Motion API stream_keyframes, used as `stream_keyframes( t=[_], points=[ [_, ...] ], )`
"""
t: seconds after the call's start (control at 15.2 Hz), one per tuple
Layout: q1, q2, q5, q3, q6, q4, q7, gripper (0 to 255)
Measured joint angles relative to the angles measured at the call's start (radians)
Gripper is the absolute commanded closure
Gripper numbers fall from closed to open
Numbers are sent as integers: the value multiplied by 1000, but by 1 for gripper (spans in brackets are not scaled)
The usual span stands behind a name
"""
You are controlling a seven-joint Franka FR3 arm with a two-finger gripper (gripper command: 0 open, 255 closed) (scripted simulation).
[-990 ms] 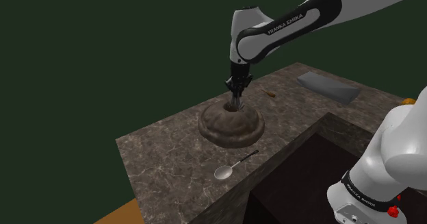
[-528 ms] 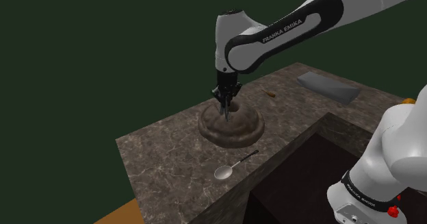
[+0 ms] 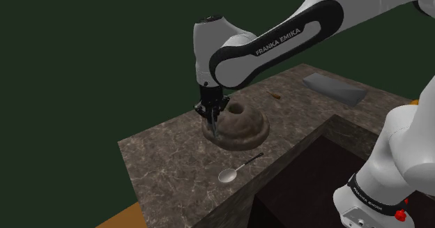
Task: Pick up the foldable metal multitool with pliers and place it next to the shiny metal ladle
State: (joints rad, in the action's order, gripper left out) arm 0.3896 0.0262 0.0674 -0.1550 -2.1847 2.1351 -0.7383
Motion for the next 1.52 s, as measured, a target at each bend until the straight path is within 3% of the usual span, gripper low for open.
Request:
stream_keyframes(
  t=[0.4, 1.52],
  points=[
    [80, 103, 30, -65, 55, -147, -156, 255],
    [106, 231, 83, -65, -132, -80, -229, 255]
  ],
)
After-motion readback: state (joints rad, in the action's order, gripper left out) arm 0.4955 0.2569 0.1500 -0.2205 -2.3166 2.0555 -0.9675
